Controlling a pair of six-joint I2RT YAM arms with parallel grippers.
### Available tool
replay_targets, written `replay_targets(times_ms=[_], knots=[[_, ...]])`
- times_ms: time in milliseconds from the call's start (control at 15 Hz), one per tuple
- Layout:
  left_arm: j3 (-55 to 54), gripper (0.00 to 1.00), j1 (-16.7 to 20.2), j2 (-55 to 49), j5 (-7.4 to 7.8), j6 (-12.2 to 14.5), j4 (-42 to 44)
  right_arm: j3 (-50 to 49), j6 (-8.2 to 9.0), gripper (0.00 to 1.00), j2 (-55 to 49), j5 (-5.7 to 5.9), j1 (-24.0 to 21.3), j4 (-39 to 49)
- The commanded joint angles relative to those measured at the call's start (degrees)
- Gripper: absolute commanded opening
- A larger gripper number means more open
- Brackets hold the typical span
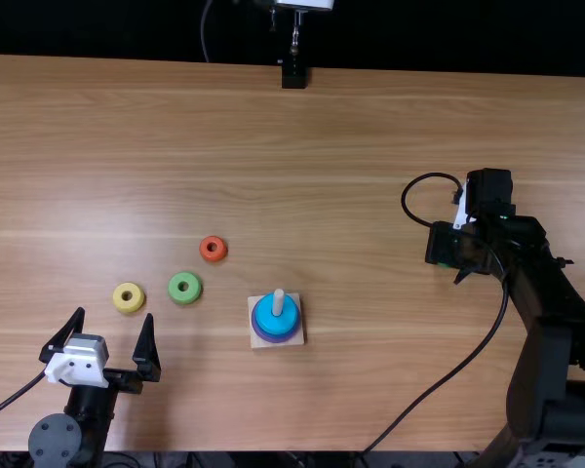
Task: Build the Hanoi tower: stack the rings onto the peg from bottom to top in this color order: purple, dark blue, light blue, dark green, light green, yellow, orange.
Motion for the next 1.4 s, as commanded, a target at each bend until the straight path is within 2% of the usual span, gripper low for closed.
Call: replay_targets(times_ms=[0, 200, 333, 400, 467, 600, 733, 1000, 1333], knots=[[-1.0, 1.0, 0.5, -0.7, 0.59, 0.5, -2.1, -1.4, -1.91, 0.0, 1.2, -0.01, 0.0, -0.3], [-1.0, 1.0, 0.5, -0.7, 0.59, 0.5, -2.1, -0.5, -2.12, 0.0, -0.2, 0.2, 0.4, -0.5], [-1.0, 1.0, 0.5, -0.7, 0.59, 0.5, -2.1, 1.3, -4.23, 0.0, -8.1, -0.22, 1.7, -0.7], [-1.0, 1.0, 0.5, -0.7, 0.59, 0.5, -2.1, 3.0, -5.6, 0.0, -11.2, -0.22, 4.1, -2.5], [-1.0, 1.0, 0.5, -0.7, 0.59, 0.5, -2.1, 5.6, -6.23, 0.0, -12.2, -0.22, 6.4, -8.1], [-1.0, 1.0, 0.5, -0.7, 0.59, 0.5, -2.1, 11.3, -6.23, 0.0, -12.8, -0.33, 10.5, -20.1], [-1.0, 1.0, 0.5, -0.7, 0.59, 0.5, -2.1, 16.2, -6.23, 0.0, -15.6, -0.54, 15.2, -28.2], [-1.0, 1.0, 0.5, -0.7, 0.59, 0.5, -2.1, 23.2, -6.13, 0.0, -17.9, -0.96, 27.9, -35.4], [-1.0, 1.0, 0.5, -0.7, 0.59, 0.5, -2.1, 30.7, -5.5, 0.0, -17.9, -0.96, 41.5, -36.6]])
